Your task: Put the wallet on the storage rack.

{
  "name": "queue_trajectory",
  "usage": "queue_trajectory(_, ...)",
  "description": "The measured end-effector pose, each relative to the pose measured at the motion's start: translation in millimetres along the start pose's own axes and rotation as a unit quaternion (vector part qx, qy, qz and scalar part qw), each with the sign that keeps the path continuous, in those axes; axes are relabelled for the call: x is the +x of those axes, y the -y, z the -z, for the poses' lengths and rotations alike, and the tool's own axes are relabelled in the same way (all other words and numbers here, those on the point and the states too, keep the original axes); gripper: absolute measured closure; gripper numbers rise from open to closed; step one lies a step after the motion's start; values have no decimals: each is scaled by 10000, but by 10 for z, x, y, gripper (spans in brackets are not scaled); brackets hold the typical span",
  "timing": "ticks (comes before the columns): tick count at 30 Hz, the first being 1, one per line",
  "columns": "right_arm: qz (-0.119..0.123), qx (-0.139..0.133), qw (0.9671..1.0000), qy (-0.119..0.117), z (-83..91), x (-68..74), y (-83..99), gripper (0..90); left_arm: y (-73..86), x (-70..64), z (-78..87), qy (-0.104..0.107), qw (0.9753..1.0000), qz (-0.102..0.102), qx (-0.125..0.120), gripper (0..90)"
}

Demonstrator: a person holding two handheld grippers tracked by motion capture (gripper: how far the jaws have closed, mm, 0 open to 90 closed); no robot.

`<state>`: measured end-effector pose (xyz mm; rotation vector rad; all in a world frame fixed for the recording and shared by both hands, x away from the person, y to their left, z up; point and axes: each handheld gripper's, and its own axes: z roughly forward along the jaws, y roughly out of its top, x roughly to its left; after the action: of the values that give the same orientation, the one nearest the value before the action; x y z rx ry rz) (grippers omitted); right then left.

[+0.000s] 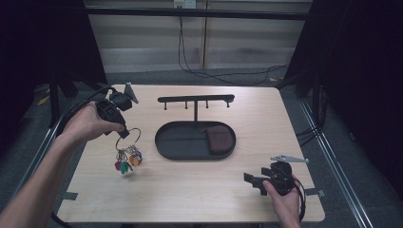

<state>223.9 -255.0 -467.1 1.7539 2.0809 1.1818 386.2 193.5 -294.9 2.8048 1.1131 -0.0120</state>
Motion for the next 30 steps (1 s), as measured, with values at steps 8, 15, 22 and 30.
queue_trajectory(8, -14, 20, 10000, 47, -2, -1, -2, 150, -42, -49, 156, -3, 9999, -124, -68, 878)
queue_trajectory(15, -10, -3, 10000, 75, 0, -6, 0, 151, -82, -65, 225, -27, 9998, -15, -207, 879)
queue_trajectory(22, -19, 44, 10000, 65, -12, -2, 6, 153, -143, -103, 286, -76, 9997, -81, -203, 878)
queue_trajectory(30, 8, 61, 10000, 66, -16, -8, 3, 154, -275, -156, 369, -19, 9997, -164, -204, 878)
